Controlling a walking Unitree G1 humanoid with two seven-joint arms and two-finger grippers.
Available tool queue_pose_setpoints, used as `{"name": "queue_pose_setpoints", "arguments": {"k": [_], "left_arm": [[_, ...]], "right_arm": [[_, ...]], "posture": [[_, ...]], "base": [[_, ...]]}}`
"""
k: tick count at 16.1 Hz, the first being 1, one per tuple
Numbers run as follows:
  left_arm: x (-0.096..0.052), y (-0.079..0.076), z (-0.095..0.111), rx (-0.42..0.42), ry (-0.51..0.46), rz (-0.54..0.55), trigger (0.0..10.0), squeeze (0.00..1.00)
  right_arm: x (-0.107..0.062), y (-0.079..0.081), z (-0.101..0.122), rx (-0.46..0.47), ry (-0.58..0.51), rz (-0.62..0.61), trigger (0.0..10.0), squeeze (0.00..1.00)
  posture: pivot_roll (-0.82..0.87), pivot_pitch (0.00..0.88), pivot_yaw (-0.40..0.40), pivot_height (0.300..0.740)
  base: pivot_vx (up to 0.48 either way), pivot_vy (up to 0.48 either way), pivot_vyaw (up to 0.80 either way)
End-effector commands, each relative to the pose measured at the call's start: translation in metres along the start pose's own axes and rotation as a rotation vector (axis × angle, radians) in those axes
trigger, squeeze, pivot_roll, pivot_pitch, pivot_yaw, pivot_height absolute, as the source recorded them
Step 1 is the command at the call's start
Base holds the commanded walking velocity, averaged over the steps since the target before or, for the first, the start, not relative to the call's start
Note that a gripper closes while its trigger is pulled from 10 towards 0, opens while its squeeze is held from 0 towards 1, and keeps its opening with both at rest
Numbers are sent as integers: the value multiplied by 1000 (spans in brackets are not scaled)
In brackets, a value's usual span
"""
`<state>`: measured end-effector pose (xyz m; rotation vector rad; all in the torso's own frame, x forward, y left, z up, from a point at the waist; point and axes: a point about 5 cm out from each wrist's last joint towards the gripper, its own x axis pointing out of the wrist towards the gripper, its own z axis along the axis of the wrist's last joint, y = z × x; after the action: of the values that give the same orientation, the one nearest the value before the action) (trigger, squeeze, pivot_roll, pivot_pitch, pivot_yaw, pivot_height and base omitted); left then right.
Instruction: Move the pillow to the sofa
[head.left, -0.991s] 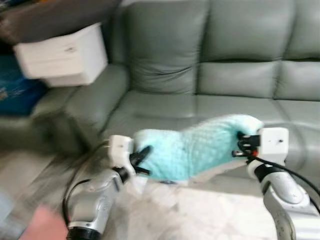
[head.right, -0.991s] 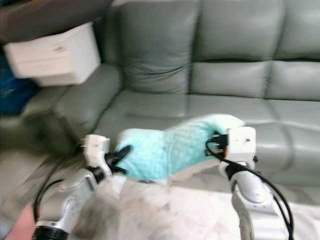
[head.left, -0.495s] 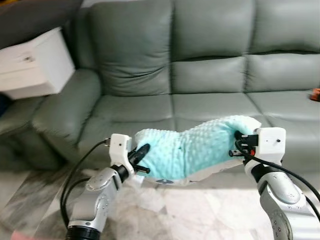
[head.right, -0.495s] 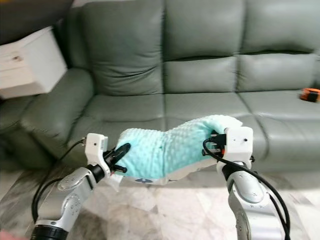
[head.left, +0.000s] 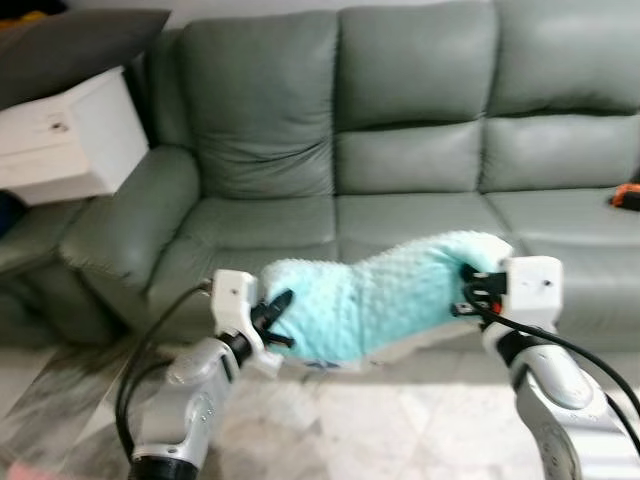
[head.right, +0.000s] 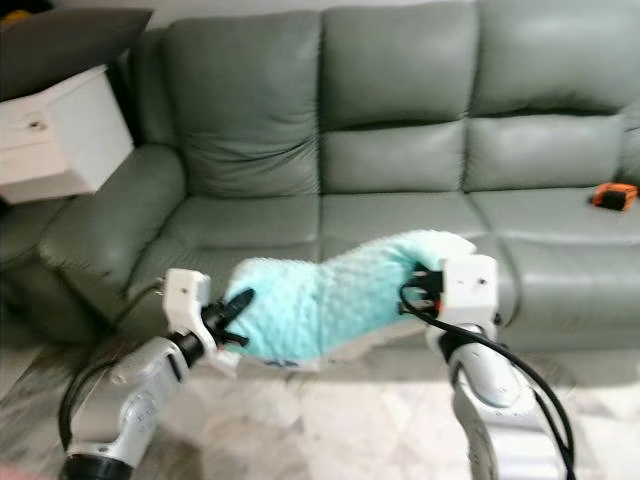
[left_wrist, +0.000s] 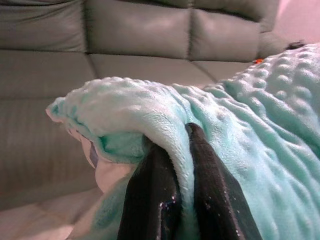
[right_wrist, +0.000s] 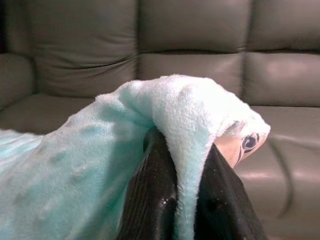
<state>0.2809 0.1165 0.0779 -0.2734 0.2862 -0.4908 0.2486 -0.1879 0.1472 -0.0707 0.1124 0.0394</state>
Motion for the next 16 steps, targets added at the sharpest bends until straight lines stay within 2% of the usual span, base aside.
{"name": "queue_pose_setpoints", "arguments": {"k": [1,13,16], "left_arm": [[-2,6,7,25,-15,13,10000,0],[0,5,7,34,-17,10,10000,0],[1,9,10,28,-37,40,10000,0]], "right_arm": [[0,6,7,3,-36,25,10000,0],[2,6,8,-1,-42,26,10000,0],[2,5,8,-2,-42,27,10000,0]], "posture": [[-251,0,52,740],[-252,0,52,740],[-252,0,51,740]], "base": [[0,-480,0],[0,-480,0],[0,-106,0]]}}
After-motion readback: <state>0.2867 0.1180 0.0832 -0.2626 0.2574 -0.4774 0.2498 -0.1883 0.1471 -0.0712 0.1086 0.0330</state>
